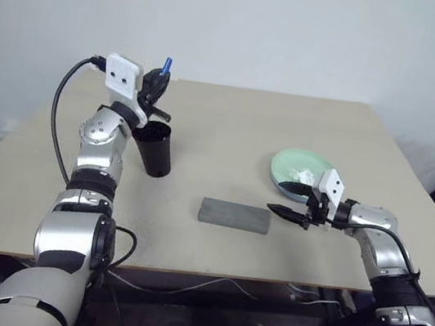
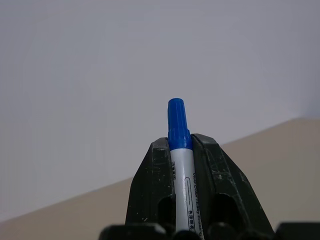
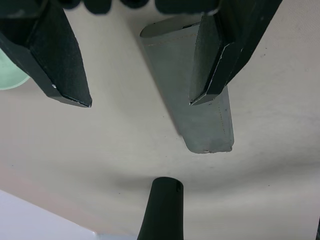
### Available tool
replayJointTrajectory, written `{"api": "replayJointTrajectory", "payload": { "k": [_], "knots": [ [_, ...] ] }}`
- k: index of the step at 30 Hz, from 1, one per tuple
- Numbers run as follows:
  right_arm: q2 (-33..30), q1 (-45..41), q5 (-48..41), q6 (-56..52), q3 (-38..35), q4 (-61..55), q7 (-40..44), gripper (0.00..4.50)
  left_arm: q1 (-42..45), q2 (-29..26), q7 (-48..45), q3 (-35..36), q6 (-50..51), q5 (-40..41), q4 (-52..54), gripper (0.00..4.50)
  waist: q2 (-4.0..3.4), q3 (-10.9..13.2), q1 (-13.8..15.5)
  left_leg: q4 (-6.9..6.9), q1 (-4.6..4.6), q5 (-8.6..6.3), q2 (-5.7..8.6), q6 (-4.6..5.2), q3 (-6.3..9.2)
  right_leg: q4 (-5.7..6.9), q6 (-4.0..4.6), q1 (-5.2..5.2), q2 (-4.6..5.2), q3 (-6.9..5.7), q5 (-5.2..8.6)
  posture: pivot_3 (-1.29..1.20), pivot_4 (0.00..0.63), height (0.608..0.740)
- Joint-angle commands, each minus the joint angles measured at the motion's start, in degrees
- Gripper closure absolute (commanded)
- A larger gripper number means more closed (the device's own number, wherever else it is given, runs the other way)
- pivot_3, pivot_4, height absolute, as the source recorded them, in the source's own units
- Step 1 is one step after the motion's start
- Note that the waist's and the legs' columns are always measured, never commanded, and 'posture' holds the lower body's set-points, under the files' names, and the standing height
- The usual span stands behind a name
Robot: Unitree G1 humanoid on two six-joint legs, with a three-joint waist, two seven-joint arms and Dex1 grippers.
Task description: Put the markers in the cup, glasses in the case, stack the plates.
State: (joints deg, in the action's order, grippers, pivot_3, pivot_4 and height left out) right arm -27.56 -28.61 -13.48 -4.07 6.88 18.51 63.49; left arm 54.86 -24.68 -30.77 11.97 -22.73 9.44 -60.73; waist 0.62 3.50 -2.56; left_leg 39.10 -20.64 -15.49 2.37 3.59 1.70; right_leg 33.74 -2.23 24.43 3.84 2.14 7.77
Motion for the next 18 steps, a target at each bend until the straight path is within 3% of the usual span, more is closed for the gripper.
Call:
{"api": "replayJointTrajectory", "payload": {
  "k": [1,2,8,18],
  "knots": [
    [-0.6,-0.7,-1.1,0.3,-2.1,-2.6,-0.6,1.12,2.8,0.0,1.6,0.5,-3.3,-0.7,-2.3,4.36,0.01,0.0,0.0,0.00,0.00,0.00,0.01,0.00,-0.01,-0.01,0.00,-0.01,0.02,0.01,0.00,0.00,0.000,0.740],
    [-0.6,-0.7,-1.1,0.3,-2.1,-2.7,-0.6,1.12,3.0,0.1,1.8,0.6,-3.6,-0.7,-3.0,4.36,0.02,0.0,0.0,0.02,0.00,0.00,0.01,0.01,-0.01,-0.01,0.00,-0.01,0.02,0.01,0.00,0.00,0.000,0.740],
    [-0.4,-0.8,-0.9,0.4,-2.1,-2.6,-0.6,1.12,3.5,0.4,2.7,0.1,-5.1,-1.5,-5.3,2.31,0.03,0.0,0.1,0.05,0.00,0.00,0.00,0.01,0.01,0.02,-0.01,-0.03,0.02,-0.01,0.00,0.00,0.000,0.740],
    [-0.3,-0.9,-0.8,0.6,-2.0,-2.3,-0.7,1.12,3.6,1.6,-0.8,2.1,-2.4,1.5,-3.4,2.31,0.03,0.0,0.0,0.04,0.00,0.00,0.00,0.01,0.01,0.01,-0.01,-0.02,0.02,-0.01,-0.01,0.00,0.000,0.740]
  ]
}}
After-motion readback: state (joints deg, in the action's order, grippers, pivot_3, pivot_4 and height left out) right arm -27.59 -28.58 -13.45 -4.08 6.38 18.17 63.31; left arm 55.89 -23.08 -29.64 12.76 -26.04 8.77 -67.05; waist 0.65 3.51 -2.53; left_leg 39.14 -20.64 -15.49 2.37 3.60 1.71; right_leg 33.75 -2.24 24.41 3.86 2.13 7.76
